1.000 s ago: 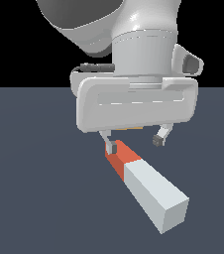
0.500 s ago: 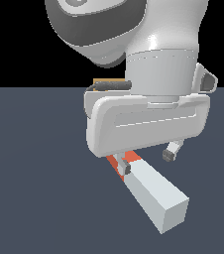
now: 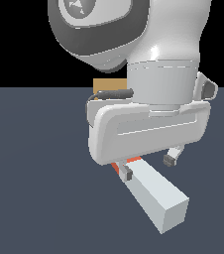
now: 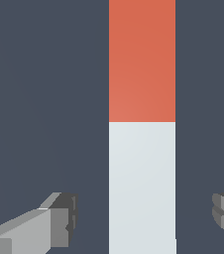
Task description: Insert the peg into the horizontal hole in a box.
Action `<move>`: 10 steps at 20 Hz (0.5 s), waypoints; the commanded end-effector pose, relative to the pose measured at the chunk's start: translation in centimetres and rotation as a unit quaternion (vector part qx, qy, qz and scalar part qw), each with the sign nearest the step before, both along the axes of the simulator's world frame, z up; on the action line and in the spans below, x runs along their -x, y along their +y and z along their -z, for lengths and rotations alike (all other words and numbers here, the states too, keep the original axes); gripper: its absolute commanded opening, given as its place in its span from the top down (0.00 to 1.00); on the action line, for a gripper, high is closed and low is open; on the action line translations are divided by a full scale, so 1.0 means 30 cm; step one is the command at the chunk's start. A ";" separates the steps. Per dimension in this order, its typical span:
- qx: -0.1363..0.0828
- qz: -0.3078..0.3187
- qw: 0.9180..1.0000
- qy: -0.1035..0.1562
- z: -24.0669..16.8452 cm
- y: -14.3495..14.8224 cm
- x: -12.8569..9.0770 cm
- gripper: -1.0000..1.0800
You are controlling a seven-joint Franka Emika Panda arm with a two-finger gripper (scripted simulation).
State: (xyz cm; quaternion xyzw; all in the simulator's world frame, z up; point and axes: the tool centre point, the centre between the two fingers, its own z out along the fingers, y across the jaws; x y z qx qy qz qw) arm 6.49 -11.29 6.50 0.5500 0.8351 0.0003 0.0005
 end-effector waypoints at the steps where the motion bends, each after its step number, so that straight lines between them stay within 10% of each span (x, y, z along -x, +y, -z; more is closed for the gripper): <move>1: 0.000 0.000 1.000 0.001 0.036 0.000 0.002 0.04; 10: 0.000 -0.002 1.000 0.001 0.143 0.001 -0.001 0.04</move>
